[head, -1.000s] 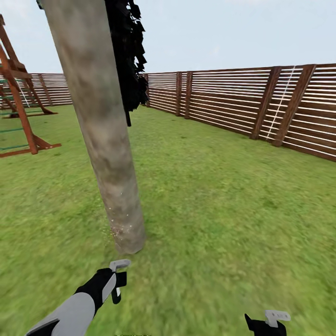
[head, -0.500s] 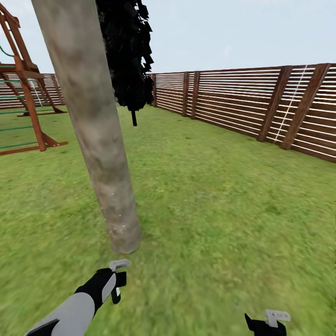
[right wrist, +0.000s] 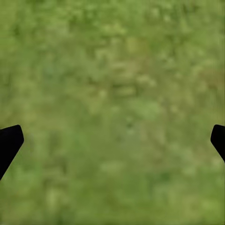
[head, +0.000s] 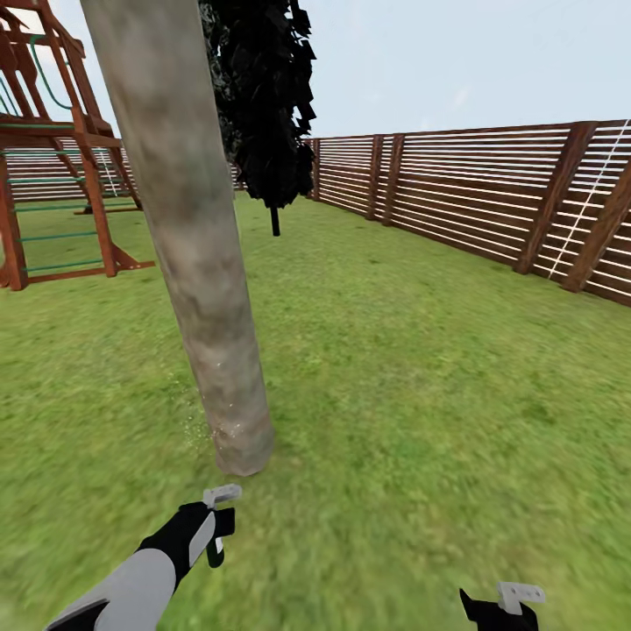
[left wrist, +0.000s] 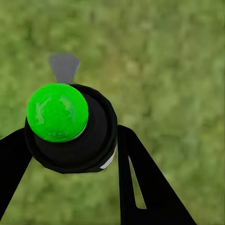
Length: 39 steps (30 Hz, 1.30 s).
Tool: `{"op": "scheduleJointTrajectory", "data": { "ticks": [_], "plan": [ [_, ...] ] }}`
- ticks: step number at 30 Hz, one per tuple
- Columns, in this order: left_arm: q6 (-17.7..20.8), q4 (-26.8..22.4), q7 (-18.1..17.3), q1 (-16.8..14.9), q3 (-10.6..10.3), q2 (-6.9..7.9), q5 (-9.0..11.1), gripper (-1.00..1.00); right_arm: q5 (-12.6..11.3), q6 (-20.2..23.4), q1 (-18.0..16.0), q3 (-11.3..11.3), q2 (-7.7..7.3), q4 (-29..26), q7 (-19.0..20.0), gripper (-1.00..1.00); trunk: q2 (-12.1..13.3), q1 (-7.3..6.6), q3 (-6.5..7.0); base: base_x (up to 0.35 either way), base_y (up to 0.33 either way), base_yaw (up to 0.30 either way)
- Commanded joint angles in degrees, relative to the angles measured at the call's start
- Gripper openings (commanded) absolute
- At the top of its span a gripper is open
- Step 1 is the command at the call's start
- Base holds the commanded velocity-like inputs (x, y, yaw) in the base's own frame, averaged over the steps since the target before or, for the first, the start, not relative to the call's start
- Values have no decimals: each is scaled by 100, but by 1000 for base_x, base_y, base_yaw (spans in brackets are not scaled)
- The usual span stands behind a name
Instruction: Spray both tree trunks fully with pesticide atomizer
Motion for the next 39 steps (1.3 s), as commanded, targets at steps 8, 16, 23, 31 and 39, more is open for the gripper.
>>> {"op": "scheduleJointTrajectory", "data": {
  "ticks": [8,16,23,31,39],
  "plan": [
    [-53,-73,45,-259,-81,-82,46,-100,131,7,0,4,-17,0,-8,100,0,0,0,0,0,3],
    [-52,-960,-21,-196,-125,302,22,-100,159,0,45,-1,-43,0,-126,100,0,0,0,0,0,0],
    [-52,-961,-38,-193,-1230,92,56,-100,167,9,87,2,-26,0,-141,100,0,0,0,0,0,0],
    [-55,-984,-274,-206,-1357,-250,48,-100,167,9,88,8,-9,9,-141,100,0,0,0,0,0,0],
    [-71,-1488,-208,-160,-1363,-137,62,-100,167,9,88,8,7,9,-140,100,0,0,0,-121,0,0]
  ]
}}
